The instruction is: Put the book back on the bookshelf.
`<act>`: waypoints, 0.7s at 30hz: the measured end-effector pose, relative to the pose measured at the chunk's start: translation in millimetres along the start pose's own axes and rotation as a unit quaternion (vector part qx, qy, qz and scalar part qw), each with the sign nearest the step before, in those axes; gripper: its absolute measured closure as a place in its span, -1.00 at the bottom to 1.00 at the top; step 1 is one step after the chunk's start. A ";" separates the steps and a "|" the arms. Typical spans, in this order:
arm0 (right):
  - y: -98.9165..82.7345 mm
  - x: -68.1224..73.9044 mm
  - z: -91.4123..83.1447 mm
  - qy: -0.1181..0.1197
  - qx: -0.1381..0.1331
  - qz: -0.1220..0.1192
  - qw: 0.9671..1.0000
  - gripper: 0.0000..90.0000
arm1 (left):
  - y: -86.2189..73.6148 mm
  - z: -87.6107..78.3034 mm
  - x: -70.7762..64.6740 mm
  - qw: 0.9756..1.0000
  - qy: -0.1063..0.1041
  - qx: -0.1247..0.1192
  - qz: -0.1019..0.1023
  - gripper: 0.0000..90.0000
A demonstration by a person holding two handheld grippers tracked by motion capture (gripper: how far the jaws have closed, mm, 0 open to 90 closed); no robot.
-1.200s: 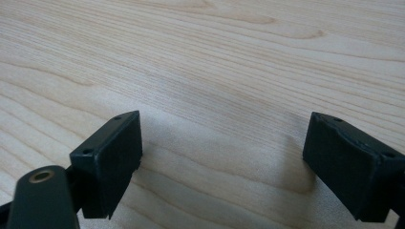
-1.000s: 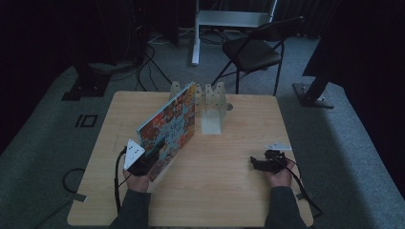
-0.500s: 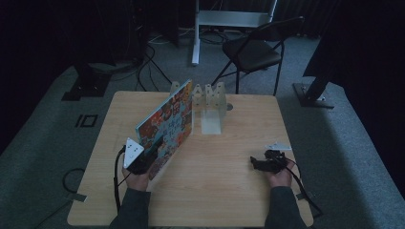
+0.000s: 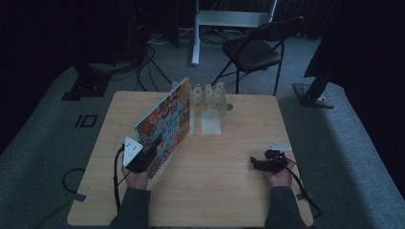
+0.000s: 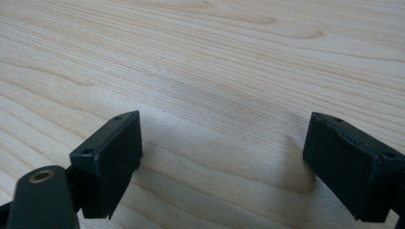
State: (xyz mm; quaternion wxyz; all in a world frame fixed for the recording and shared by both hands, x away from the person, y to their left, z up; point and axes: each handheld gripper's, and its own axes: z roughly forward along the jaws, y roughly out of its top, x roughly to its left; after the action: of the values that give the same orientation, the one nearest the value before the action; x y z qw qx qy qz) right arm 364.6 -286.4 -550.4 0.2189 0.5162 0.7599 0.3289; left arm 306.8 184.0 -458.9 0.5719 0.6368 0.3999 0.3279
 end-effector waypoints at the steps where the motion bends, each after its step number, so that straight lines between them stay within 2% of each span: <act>1: 0.0 0.0 0.0 0.000 0.000 0.000 1.000 -0.71 | -0.1 0.7 0.1 1.000 0.000 -0.001 -0.001 0.80; 14: 0.0 0.0 0.0 0.000 0.000 0.000 1.000 -0.71 | 1.1 8.4 -0.6 1.000 0.011 0.002 0.004 0.80; 21: 0.0 0.0 0.0 0.000 0.000 0.000 1.000 -0.71 | -0.2 13.4 1.6 1.000 0.018 0.003 -0.002 0.80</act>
State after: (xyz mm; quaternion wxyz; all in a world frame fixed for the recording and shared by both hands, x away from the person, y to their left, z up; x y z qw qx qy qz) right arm 364.7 -286.5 -550.4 0.2190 0.5160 0.7600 0.3290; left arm 319.2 179.1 -460.9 0.5635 0.6318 0.4125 0.3365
